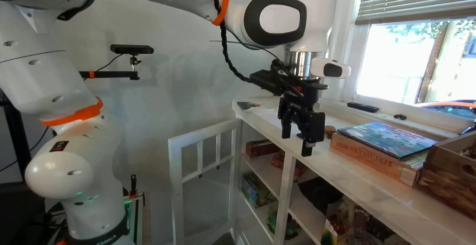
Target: Pick up the green box in the shelf and put it on the table
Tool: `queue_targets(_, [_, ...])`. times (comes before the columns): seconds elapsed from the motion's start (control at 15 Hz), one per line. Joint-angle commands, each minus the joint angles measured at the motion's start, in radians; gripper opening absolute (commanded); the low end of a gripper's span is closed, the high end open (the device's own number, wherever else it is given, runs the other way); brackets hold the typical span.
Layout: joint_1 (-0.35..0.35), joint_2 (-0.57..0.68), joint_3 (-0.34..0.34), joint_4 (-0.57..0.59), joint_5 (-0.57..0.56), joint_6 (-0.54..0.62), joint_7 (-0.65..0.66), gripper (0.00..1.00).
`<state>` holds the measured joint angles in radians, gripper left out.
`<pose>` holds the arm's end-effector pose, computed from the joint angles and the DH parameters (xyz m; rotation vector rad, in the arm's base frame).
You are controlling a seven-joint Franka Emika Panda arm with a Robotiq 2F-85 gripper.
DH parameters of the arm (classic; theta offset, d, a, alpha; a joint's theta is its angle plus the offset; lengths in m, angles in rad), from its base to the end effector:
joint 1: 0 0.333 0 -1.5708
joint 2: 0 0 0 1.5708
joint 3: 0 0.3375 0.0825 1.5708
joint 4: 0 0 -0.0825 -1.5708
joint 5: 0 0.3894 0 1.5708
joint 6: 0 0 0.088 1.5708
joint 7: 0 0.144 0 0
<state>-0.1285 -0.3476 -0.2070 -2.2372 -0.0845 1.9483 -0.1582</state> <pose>0.4258 -0.1636 0.4924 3.1116 -0.2150 0.0765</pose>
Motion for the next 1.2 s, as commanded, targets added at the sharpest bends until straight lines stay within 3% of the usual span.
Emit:
queue_targets(0.0, [-0.006,0.021,0.078,-0.069,-0.117,0.080,0.085,1.00])
queue_targets(0.4, [-0.010,0.019,0.101,-0.225,-0.196,0.407,0.116,1.00])
queue_targets(0.67, [0.006,0.024,0.069,-0.313,-0.124,0.581,0.048,1.00])
queue_targets(1.13, [-0.002,0.032,0.080,-0.310,-0.121,0.581,0.037,1.00])
